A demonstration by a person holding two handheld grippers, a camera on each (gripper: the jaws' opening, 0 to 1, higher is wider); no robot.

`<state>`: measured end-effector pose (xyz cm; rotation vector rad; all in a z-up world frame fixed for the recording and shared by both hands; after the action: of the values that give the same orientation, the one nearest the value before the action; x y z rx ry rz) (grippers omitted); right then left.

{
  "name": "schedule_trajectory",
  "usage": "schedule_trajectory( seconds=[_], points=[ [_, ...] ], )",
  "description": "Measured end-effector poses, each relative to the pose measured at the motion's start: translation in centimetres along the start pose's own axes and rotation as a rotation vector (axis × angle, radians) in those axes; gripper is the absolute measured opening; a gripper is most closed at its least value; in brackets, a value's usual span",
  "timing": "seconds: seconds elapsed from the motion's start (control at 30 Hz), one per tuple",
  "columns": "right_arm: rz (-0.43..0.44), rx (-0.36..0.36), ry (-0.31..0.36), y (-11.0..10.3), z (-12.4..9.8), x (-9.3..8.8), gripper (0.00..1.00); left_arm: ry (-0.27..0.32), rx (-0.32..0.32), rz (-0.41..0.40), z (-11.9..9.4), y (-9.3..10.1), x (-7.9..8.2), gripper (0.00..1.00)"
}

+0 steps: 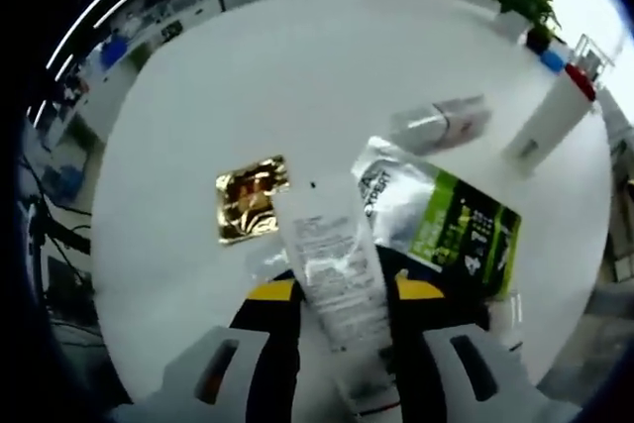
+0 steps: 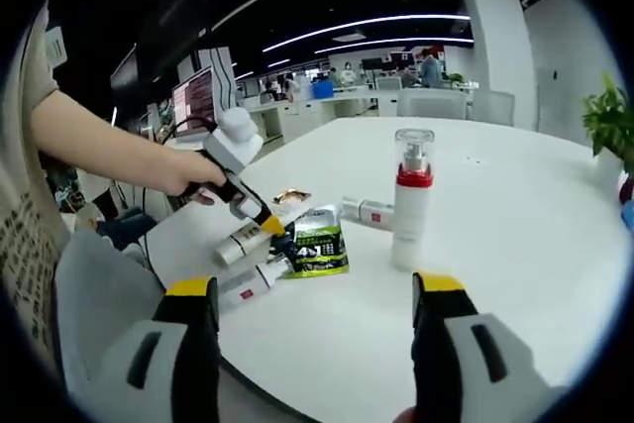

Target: Arrange the skincare products in the storage area until every visible bottle or jar stands upright without overlapping.

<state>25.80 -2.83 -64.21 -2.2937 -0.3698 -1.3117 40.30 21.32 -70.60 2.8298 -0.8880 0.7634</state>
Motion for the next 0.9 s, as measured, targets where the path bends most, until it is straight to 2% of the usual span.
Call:
schedule_trajectory(
  seconds=[0.17, 0.5, 0.6, 0.7, 0.9],
  points=[
    [-0.002, 0.004, -0.001, -0.1, 0.0, 0.0, 0.8, 0.025, -0.018, -0.019, -0.7, -0.1, 0.1, 0.29],
    [-0.027, 0.028, -0.021, -0.5, 0.1, -0.1, 0.8, 0.134, -0.051, -0.021, -3.0, 0.0, -0.2, 0.29],
    [-0.021, 0.043, -0.022, -0.8, 0.1, -0.1, 0.8, 0.21, -0.08, 0.002, -3.8, 0.3, -0.2, 0.29],
    [-0.016, 0.055, -0.021, -1.0, 0.0, 0.0, 0.79, 0.321, -0.129, 0.034, -4.7, 0.7, 0.0, 0.29],
    [-0.026, 0.072, -0.033, -1.3, 0.1, -0.1, 0.79, 0.371, -0.143, 0.041, -5.9, 1.0, -0.2, 0.29]
  ],
)
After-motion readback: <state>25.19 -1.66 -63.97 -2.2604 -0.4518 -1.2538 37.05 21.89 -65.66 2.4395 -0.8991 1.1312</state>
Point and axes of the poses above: the point that each gripper's makers call its tool centre point, and the gripper's own axes: z roughly forward along the fingers, y roughly to its right, x roughly out of its top, the point moved 7 cm from there along -z, roughly backward along the fingers, and after that the axes turned 9 degrees about z, right-handed, at the moved point
